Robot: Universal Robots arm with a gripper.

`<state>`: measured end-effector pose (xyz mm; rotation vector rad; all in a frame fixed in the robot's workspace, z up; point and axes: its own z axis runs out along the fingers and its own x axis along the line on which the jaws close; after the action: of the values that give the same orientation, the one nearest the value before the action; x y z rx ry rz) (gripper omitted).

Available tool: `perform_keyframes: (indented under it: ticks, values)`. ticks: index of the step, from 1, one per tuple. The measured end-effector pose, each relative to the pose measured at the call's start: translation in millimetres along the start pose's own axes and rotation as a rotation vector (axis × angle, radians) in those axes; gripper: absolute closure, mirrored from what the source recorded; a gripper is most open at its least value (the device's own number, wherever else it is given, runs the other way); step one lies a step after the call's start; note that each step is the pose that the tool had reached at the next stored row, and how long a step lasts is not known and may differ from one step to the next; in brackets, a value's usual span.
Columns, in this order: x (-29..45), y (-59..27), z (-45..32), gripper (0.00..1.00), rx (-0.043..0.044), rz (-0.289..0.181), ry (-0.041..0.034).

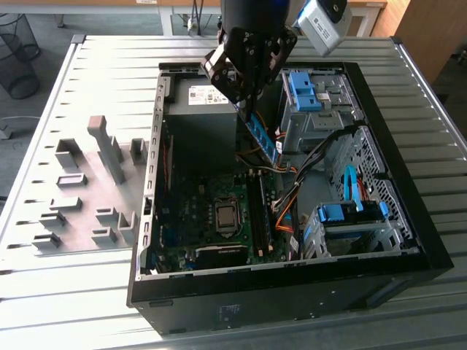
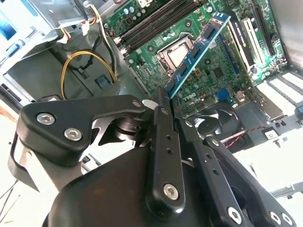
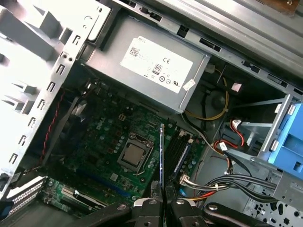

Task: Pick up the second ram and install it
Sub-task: 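Insert the second ram into the second slot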

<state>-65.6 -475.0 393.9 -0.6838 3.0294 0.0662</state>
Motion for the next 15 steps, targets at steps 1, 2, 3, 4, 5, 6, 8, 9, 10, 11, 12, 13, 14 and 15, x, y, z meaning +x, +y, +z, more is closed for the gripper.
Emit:
perform_keyframes:
  ticks: [1,2,3,4,5,6,8,9,10,11,12,13,14,15]
  values:
    - [0.0,0.0,0.1,0.86,0.0007,0.013,-0.0004]
    - [0.0,0.0,0.2,0.86,0.0013,0.029,-0.0010]
    - [0.1,0.0,0.4,0.86,0.0022,0.047,-0.0016]
    - [0.0,0.0,0.5,0.86,0.0031,0.065,-0.0021]
    - [0.1,0.0,0.9,0.86,0.0044,0.081,-0.0024]
    - [0.1,0.0,1.1,0.86,0.0060,0.098,-0.0025]
    - [0.1,-0.1,1.7,0.86,0.0081,0.135,-0.0035]
    - [0.1,0.0,2.1,0.86,0.0089,0.153,-0.0041]
    - [0.1,0.0,2.4,0.86,0.0097,0.171,-0.0046]
    - [0.1,-0.1,2.7,0.86,0.0105,0.189,-0.0051]
    - [0.1,-0.1,3.1,0.86,0.0113,0.206,-0.0058]
    - [0.2,-0.1,3.6,0.86,0.0120,0.226,-0.0065]
    - [0.2,-0.1,3.9,0.86,0.0128,0.244,-0.0070]
    - [0.2,-0.1,4.3,0.86,0.0136,0.261,-0.0076]
